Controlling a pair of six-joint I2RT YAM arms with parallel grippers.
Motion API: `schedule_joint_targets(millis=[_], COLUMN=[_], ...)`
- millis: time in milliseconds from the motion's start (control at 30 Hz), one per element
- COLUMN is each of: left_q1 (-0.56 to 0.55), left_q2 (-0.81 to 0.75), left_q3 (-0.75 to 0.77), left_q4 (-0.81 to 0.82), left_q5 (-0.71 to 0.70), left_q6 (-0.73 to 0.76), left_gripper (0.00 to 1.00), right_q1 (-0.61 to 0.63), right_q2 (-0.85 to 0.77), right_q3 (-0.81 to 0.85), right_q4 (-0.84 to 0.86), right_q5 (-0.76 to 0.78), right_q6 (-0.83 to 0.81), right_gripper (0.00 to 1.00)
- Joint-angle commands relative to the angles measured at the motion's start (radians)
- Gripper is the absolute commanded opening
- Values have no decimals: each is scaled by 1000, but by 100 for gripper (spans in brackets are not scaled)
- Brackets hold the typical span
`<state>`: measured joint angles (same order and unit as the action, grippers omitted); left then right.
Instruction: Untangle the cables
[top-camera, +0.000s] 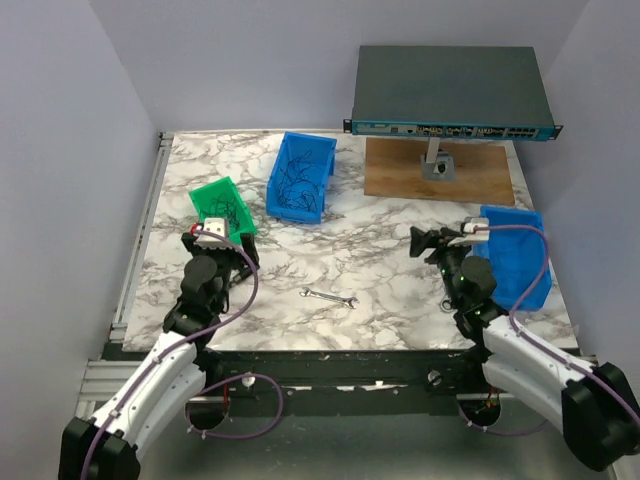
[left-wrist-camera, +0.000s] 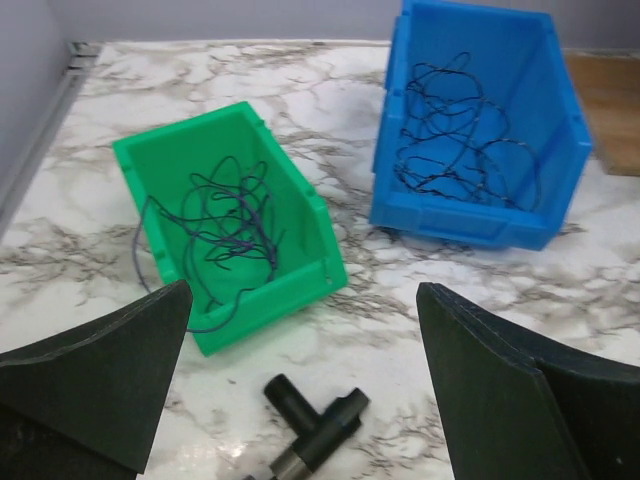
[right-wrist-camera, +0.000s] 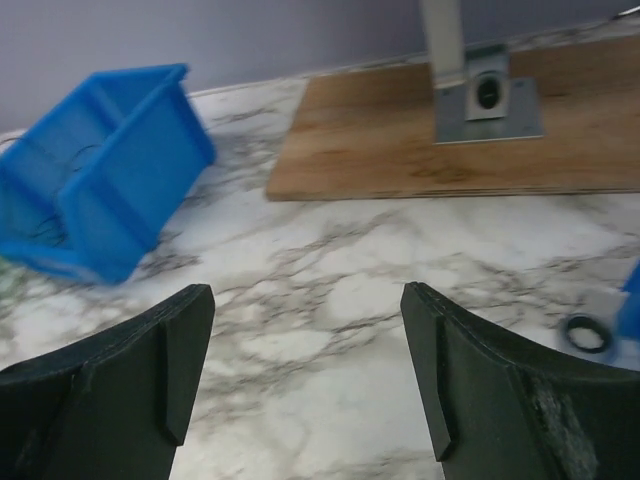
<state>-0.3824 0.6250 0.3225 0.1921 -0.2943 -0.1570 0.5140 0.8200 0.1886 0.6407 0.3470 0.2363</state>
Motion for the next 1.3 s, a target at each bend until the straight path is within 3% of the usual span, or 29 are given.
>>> schedule_joint_targets(millis=[0,67,200,233,300,467,500,567,600,633,700,733,800,867,900,967,1000,1167,1200,1267], left_q1=[8,28,100,120,177,217,217,227,256,274,295,295,295,305,317,319,322,327,326,324], left_q2=[24,96,302,345,426,522,533,603,620,602,636,615,613,642,676,642,661,649,650,649], left_q3=[-106,-94,-112,-112,-103,-46,-47,-97,-90,-44,0,-8,-59,-84,-100,-88,-94,-89,-102,-116], left_q4=[319,337,539,572,643,693,697,893,908,759,739,714,819,866,964,866,918,883,912,940], left_q5=[-198,-181,-169,-145,-75,-25,-23,-93,-123,-76,-41,-32,-15,101,147,182,188,198,200,220], left_q6=[194,222,201,185,166,167,174,171,136,85,109,89,102,118,150,132,144,136,140,152], left_gripper=[99,99,98,98,97,93,92,94,94,85,74,74,81,86,86,84,84,86,95,99], right_q1=[-218,-272,-294,-311,-327,-363,-369,-379,-381,-379,-382,-382,-382,-382,-382,-383,-382,-382,-382,-382], right_q2=[117,190,411,454,456,541,583,741,826,872,762,783,827,790,799,816,801,815,816,812], right_q3=[10,1,-70,-44,10,28,0,-58,-67,-60,-2,25,26,13,16,21,21,22,27,29], right_q4=[165,232,602,622,510,503,580,802,954,1025,713,697,771,721,739,757,728,752,746,737], right_q5=[-108,-141,-99,-90,-121,-151,-143,-76,-45,-2,-28,-28,-80,-103,-112,-128,-120,-114,-115,-112], right_q6=[-50,-99,-163,-161,-190,-181,-171,-135,-133,-152,-101,-111,-158,-150,-158,-167,-161,-162,-159,-156], right_gripper=[83,84,85,86,89,88,88,88,89,92,92,91,97,100,100,100,100,100,100,100])
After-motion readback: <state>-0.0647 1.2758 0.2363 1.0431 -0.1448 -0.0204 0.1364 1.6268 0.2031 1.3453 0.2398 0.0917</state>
